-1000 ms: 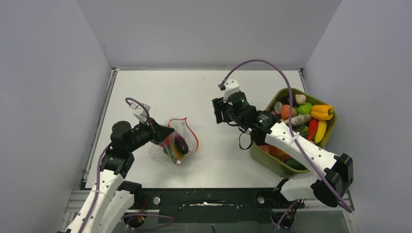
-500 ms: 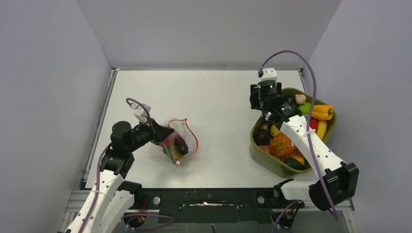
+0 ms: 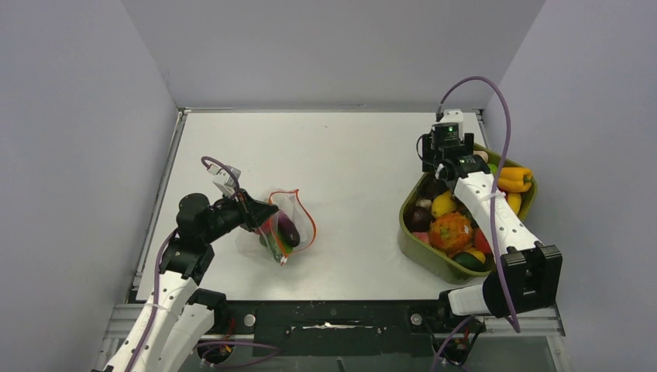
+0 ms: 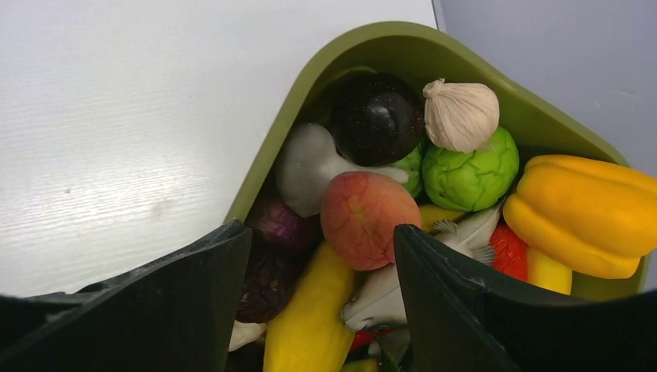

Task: Place the food in the zip-top bag and seal the zipper
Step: Pick up the fake fruit from the bin.

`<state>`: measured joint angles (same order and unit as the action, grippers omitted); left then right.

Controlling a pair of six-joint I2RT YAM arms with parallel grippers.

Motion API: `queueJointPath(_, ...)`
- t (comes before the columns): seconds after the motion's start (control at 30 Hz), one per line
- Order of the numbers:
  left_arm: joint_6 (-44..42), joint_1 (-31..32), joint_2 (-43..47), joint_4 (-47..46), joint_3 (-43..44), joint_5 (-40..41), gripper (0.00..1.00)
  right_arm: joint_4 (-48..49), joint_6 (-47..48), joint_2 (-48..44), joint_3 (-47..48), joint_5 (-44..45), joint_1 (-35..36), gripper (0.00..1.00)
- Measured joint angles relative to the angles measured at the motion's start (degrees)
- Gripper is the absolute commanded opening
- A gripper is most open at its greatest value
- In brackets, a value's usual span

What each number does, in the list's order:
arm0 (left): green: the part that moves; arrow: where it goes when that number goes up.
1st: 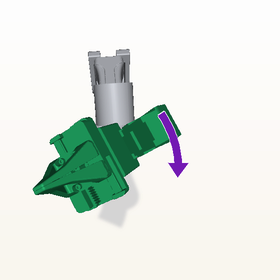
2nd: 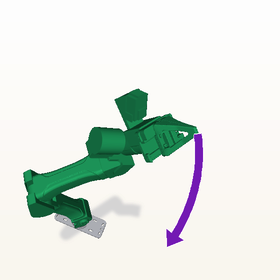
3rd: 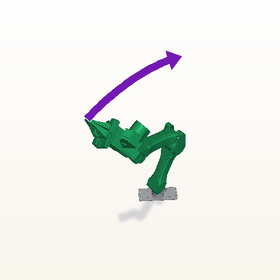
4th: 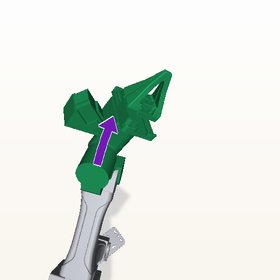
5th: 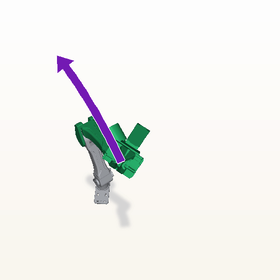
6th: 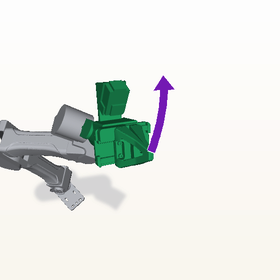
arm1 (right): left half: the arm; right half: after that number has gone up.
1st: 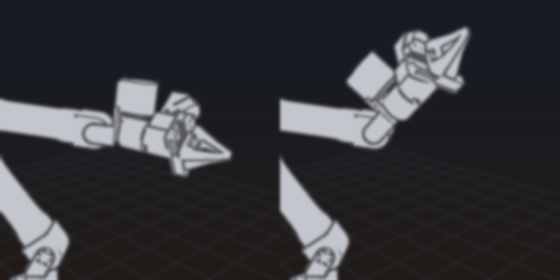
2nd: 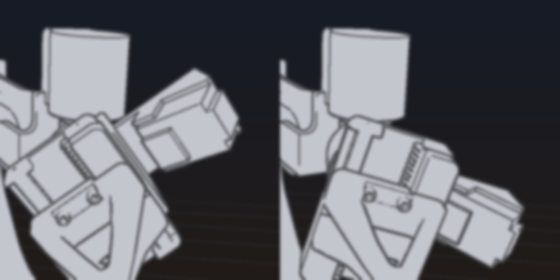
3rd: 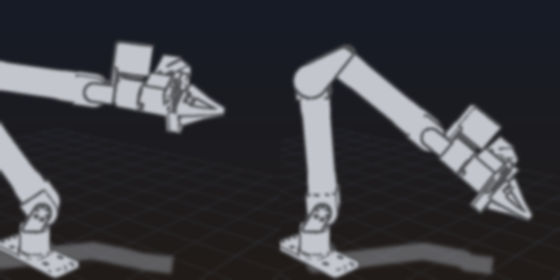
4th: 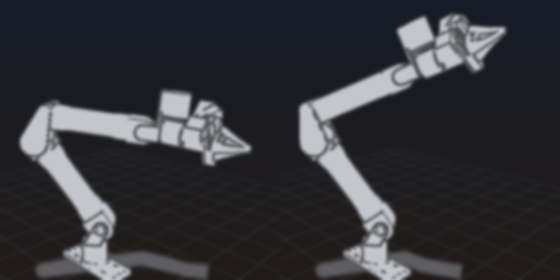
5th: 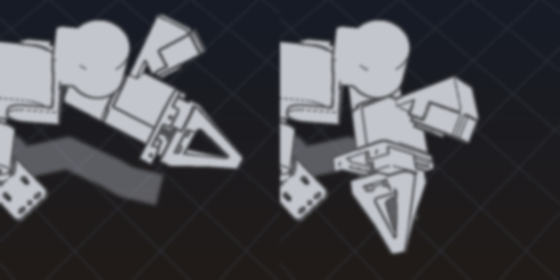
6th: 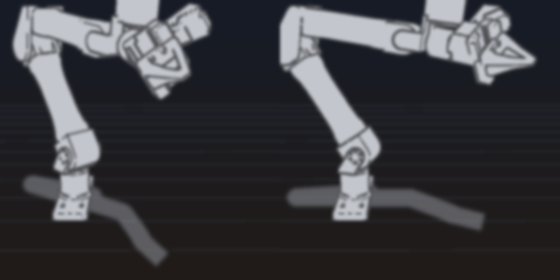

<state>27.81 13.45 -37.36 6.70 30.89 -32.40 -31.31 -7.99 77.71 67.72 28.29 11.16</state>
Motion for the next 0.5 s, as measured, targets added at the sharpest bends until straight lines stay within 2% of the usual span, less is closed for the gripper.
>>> queueJointPath(0.27, -0.02, 0.0, -0.04, 0.0, 0.0, 0.0, 0.0, 0.39, 1.18, 3.65, -0.39, -0.24, -5.64, 0.72)
queueJointPath(0.5, 0.0, 0.0, -0.04, 0.0, 0.0, 0.0, 0.0, 1.44, 1.55, 4.26, -0.66, -0.81, -7.89, 0.74)
